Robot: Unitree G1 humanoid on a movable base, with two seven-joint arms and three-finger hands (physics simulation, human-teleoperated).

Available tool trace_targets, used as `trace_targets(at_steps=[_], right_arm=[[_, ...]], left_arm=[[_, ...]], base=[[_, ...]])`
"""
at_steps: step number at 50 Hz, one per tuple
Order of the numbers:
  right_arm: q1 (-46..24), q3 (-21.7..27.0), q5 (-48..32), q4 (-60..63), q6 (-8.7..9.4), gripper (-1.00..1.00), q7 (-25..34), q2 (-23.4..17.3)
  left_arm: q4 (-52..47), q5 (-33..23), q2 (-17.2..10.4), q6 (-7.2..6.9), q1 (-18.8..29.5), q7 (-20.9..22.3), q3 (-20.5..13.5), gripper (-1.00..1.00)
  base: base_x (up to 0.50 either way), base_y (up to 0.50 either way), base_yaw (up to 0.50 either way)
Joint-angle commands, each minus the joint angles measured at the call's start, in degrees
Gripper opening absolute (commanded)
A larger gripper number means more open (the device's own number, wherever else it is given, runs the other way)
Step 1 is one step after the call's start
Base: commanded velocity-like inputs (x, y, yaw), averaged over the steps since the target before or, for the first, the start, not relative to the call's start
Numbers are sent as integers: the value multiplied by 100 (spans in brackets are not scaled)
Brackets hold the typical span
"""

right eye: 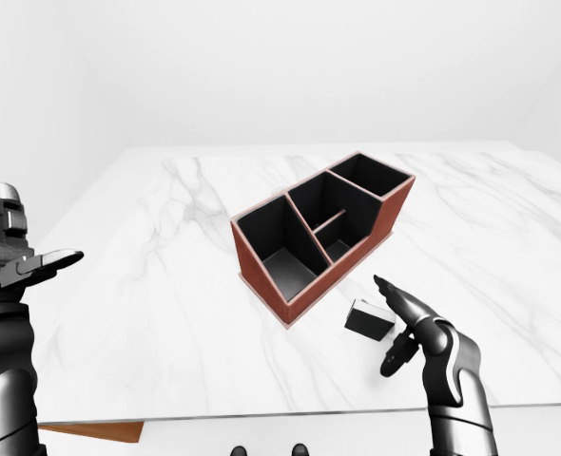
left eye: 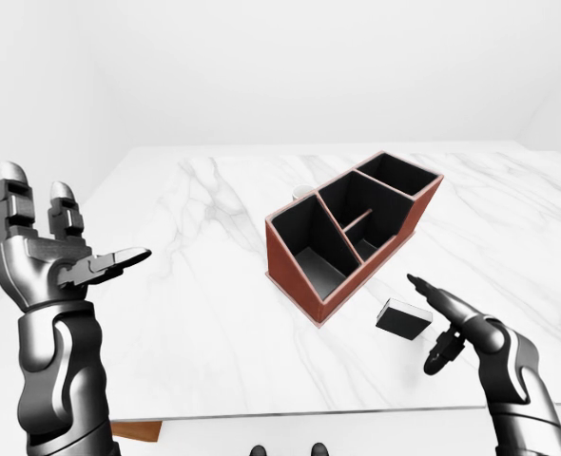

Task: Pick up the book and place it in the left compartment of the caddy.

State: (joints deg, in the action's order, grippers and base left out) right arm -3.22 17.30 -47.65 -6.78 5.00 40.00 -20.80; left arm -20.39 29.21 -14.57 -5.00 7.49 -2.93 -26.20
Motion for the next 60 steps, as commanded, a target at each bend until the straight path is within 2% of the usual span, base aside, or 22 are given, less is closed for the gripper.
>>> trace_targets(at_steps=[1, 60], right_arm=[[-80, -59, 29, -51, 0, 100, 0, -38], [-754, -437, 571, -1777, 0, 100, -12, -299]], left_arm=[[-16, 26, -15, 0, 5, -10, -19, 100], [37, -2, -6, 0, 17, 9, 20, 100]], base=[[0, 0, 0], [0, 0, 0]])
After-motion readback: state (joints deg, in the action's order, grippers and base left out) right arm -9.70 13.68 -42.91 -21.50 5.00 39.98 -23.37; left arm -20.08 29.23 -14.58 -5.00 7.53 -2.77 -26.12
